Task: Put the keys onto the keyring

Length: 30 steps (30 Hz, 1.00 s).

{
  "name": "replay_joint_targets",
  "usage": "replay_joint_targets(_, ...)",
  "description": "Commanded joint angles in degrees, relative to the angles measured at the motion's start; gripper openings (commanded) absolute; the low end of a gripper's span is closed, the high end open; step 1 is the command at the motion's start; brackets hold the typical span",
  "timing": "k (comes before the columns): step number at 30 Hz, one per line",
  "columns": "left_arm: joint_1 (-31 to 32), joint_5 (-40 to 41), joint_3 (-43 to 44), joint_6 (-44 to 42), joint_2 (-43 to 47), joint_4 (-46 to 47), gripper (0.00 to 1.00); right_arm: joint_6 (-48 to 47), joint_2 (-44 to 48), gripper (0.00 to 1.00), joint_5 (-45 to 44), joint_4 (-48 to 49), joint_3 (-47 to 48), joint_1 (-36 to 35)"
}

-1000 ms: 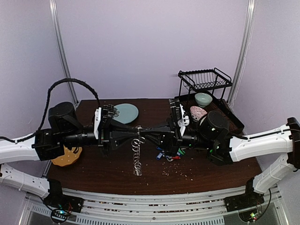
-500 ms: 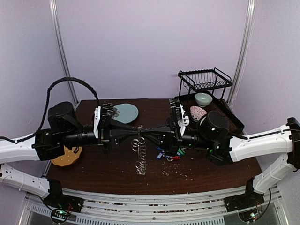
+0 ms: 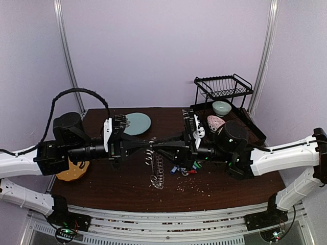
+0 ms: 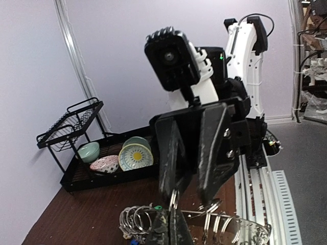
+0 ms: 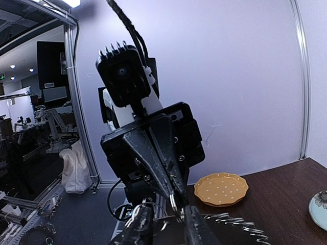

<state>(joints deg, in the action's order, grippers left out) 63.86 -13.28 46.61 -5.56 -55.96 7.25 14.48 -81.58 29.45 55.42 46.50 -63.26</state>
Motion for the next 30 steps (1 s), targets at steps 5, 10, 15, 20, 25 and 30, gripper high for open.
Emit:
replay_joint_targets(5,-0.14,11.06,1.23,-16.46,4.93,-9.05,0.00,-0.46,8.63,0.39,5.30,-19.94,1.00,8.72)
replay_joint_targets(10,-0.05,17.40,0.99,-24.05,5.48,-12.82,0.00,-1.35,11.96,0.39,-7.06,-44.55,4.18,14.53)
replay_joint_targets(15,-0.05,20.44,0.79,-25.27,1.85,-14.17,0.00,-3.48,10.49,0.31,-13.91,-59.70,8.43,14.11)
replay_joint_targets(20,-0.05,10.87,3.41,-21.78,-1.72,-14.72,0.00,-19.47,10.88,0.41,-4.86,-41.39,5.57,2.26)
replay_joint_targets(25,-0.05,8.31,3.96,-20.80,-2.72,-14.66,0.00,-27.61,4.81,0.35,-4.95,-39.89,10.84,-0.04)
replay_joint_targets(30,-0.05,5.74,0.16,-19.90,0.04,-9.78,0.00,-29.51,2.23,0.37,-0.62,-32.49,8.90,-0.18)
